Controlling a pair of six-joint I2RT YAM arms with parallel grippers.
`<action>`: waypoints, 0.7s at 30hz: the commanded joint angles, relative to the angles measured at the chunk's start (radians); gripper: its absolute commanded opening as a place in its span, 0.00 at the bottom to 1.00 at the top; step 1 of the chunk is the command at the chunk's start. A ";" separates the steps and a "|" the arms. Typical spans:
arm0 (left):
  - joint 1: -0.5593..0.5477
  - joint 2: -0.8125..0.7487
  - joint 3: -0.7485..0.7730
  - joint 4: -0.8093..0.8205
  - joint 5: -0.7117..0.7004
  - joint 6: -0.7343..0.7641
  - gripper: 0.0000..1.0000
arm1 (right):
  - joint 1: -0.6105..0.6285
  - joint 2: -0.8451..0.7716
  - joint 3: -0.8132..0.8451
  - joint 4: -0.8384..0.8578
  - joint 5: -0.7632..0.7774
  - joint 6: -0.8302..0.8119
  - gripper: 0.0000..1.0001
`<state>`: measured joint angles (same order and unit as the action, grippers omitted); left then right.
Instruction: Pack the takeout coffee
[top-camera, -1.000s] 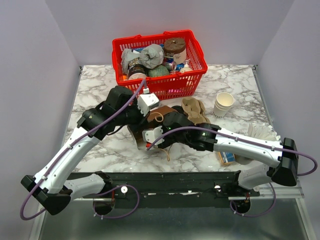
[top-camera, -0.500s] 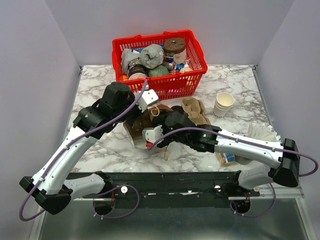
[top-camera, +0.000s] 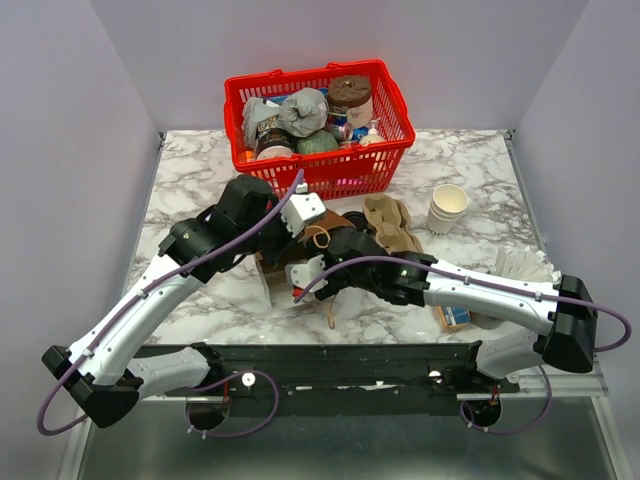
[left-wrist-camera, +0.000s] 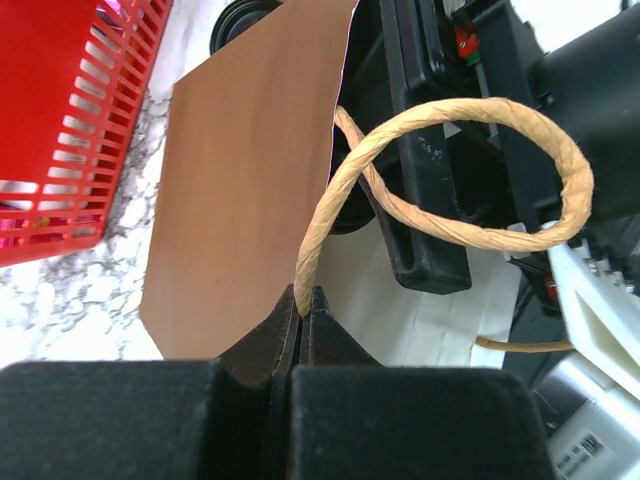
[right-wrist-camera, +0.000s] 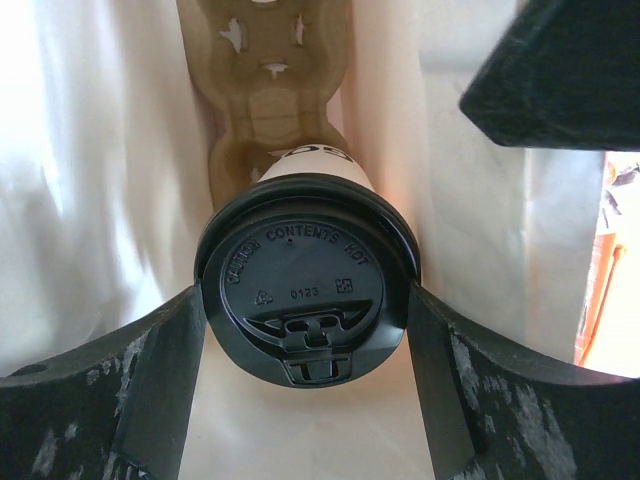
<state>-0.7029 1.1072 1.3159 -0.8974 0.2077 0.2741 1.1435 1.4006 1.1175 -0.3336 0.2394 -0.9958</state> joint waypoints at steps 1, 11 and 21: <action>-0.004 -0.023 0.000 0.038 0.076 -0.093 0.00 | -0.004 0.009 0.002 -0.028 -0.014 -0.006 0.01; -0.004 0.011 -0.007 0.068 0.105 -0.202 0.00 | -0.004 0.032 -0.030 -0.035 -0.020 -0.043 0.01; -0.004 0.000 -0.046 0.072 0.102 -0.197 0.00 | -0.013 0.058 0.004 -0.059 -0.037 -0.041 0.01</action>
<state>-0.7029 1.1194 1.2957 -0.8474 0.2913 0.0937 1.1412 1.4429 1.0950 -0.3698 0.2226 -1.0306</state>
